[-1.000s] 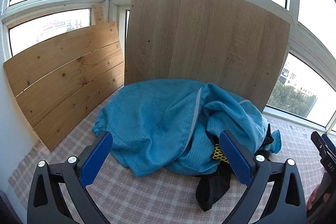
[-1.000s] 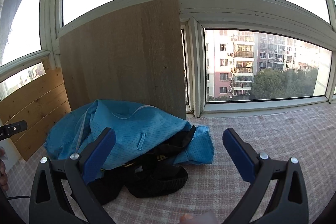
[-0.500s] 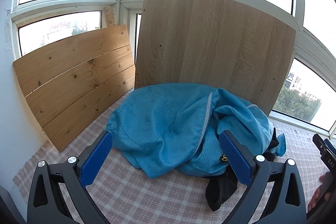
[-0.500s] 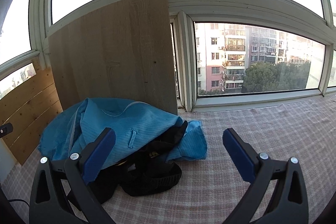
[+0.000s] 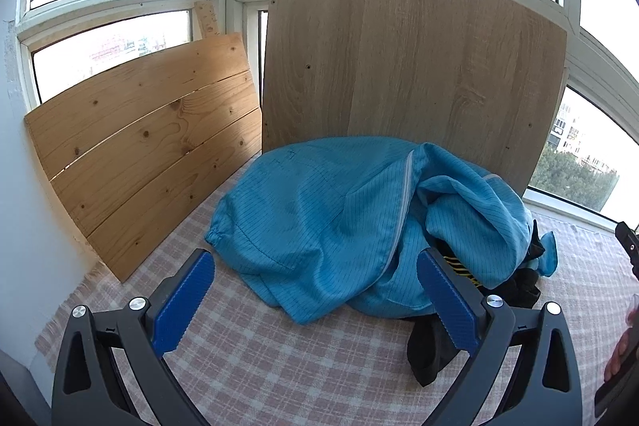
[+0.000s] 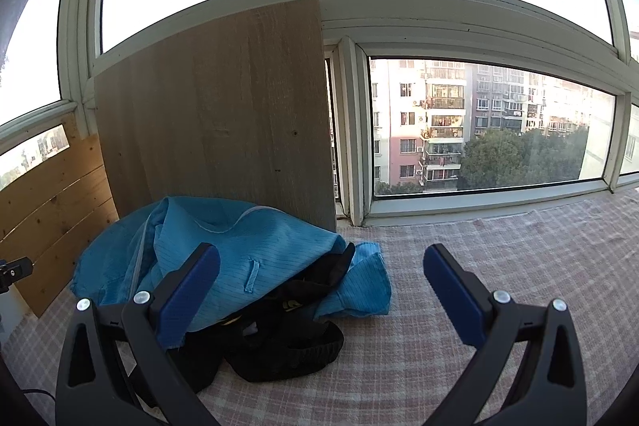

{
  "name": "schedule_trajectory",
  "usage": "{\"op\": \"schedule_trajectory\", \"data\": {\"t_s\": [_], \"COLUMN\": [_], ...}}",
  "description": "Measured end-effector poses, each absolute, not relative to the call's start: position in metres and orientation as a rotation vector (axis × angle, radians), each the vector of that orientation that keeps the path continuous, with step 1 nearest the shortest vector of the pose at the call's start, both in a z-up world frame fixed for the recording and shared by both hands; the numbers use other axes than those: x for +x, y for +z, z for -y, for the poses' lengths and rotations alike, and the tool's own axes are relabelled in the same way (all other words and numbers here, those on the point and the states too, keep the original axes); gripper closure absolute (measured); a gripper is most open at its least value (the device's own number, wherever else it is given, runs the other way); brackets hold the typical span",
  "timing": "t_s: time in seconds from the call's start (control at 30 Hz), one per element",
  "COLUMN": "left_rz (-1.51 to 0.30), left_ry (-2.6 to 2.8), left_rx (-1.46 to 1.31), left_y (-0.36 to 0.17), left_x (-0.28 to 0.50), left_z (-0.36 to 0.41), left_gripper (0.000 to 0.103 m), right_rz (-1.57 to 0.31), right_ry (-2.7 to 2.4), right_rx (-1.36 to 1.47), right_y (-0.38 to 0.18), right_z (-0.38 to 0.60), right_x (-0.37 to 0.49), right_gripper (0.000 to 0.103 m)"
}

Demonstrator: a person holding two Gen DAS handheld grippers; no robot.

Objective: Fold clothes
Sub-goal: 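Move both tools toward the crumpled blue shirt on the black jacket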

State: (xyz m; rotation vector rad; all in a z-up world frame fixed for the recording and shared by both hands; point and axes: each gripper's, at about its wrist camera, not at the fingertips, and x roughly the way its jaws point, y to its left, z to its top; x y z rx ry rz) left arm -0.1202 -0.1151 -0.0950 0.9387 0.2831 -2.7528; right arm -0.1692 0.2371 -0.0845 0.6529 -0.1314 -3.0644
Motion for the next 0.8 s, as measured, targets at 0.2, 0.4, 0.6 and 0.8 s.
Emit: {"op": "schedule_trajectory", "data": {"t_s": [0.2,0.4,0.6,0.8], "left_rz": [-0.324,-0.19,-0.085,-0.088], "left_ry": [-2.8,-2.824,-2.811,-2.738], "left_rx": [0.941,0.922,0.894,0.891], "left_y": [-0.092,-0.087,-0.08,-0.082], "left_x": [-0.12,-0.12,-0.117,-0.111], "left_z": [0.12,0.11,0.12,0.154], "left_gripper": [0.001,0.001,0.001,0.001], "right_rz": [0.048,0.049,-0.017,-0.419], "right_ry": [-2.987,-2.826,-2.667,-2.605], "right_rx": [0.725,0.956,0.986,0.913], "right_y": [-0.096,-0.114,-0.117,-0.127], "right_z": [-0.232,-0.221,-0.173,-0.101], "right_x": [-0.188,-0.237,-0.251,-0.253], "right_gripper": [0.0,0.0,0.0,0.0]}}
